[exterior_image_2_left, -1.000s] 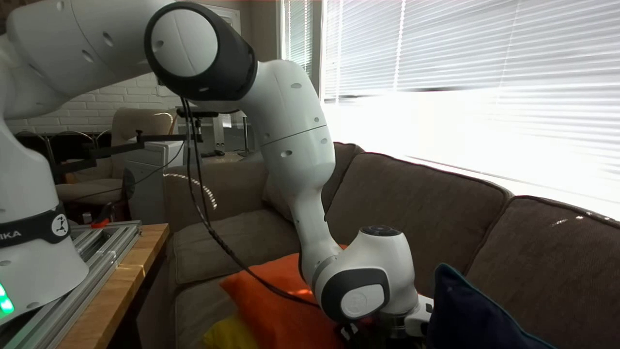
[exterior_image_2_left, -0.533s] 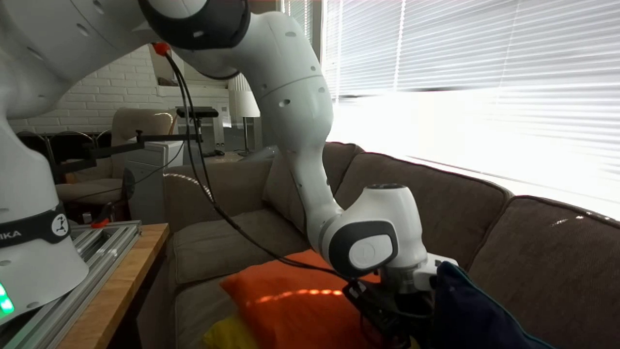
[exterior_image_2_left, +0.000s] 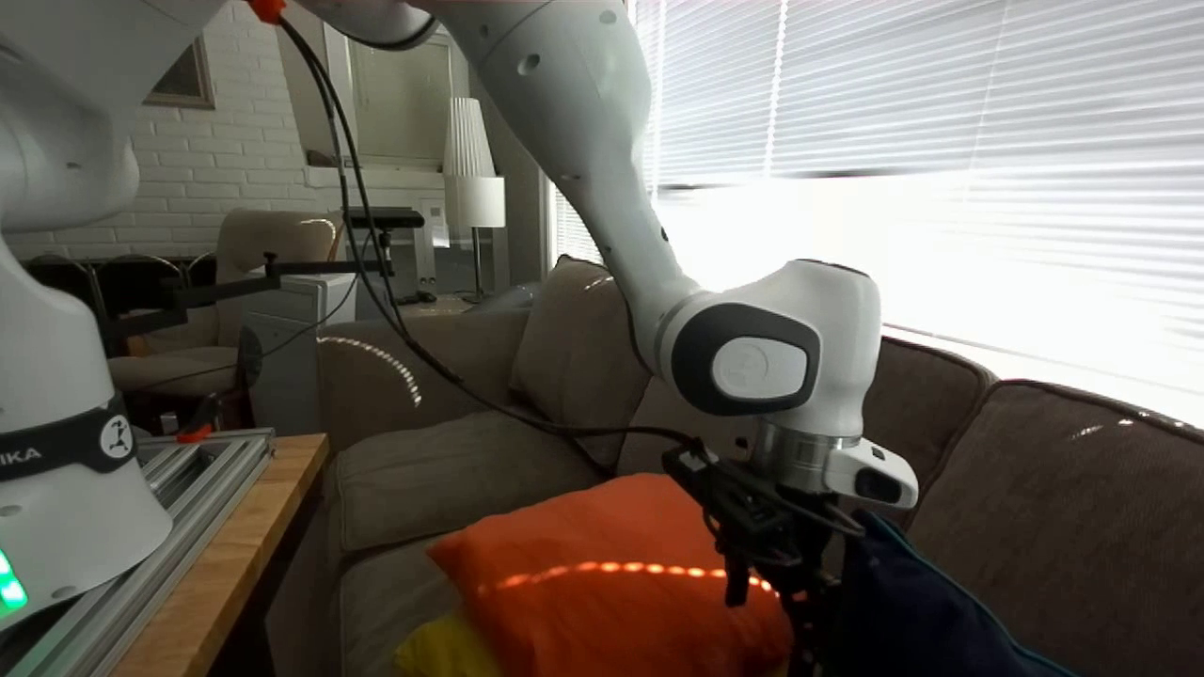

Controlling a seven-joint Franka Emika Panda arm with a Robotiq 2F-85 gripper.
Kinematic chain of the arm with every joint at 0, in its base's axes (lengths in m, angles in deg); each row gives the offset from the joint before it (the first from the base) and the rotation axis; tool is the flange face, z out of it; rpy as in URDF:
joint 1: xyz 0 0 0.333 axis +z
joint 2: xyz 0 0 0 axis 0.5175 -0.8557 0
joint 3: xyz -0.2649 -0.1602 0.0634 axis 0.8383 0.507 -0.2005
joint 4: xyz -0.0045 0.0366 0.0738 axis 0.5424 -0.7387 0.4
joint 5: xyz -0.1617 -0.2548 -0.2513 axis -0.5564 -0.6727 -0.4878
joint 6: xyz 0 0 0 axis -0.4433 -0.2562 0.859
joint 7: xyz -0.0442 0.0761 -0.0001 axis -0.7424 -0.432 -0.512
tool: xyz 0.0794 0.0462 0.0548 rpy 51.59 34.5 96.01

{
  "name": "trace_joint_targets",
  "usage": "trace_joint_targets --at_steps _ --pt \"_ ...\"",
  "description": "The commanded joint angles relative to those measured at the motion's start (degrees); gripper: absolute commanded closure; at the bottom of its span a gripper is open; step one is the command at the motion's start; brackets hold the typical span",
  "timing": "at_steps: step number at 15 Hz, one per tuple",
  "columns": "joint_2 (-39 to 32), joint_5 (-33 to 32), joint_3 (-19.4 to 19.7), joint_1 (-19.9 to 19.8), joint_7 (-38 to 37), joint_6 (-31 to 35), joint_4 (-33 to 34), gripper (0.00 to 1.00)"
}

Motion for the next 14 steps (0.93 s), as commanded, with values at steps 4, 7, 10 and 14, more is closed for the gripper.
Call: trace_joint_targets --at_steps 4,7,10,14 --pt "-2.96 8.73 -5.64 -7.41 13.80 -15.03 5.65 0.00" --pt "-5.25 12.63 -7.21 -9.69 17.35 -16.49 7.19 0.00" --pt "-7.51 16.36 -8.79 -11.52 19.35 -15.78 8.11 0.00" --pt "-10.33 21.25 -11.26 -13.54 21.49 -15.61 9.31 0.00"
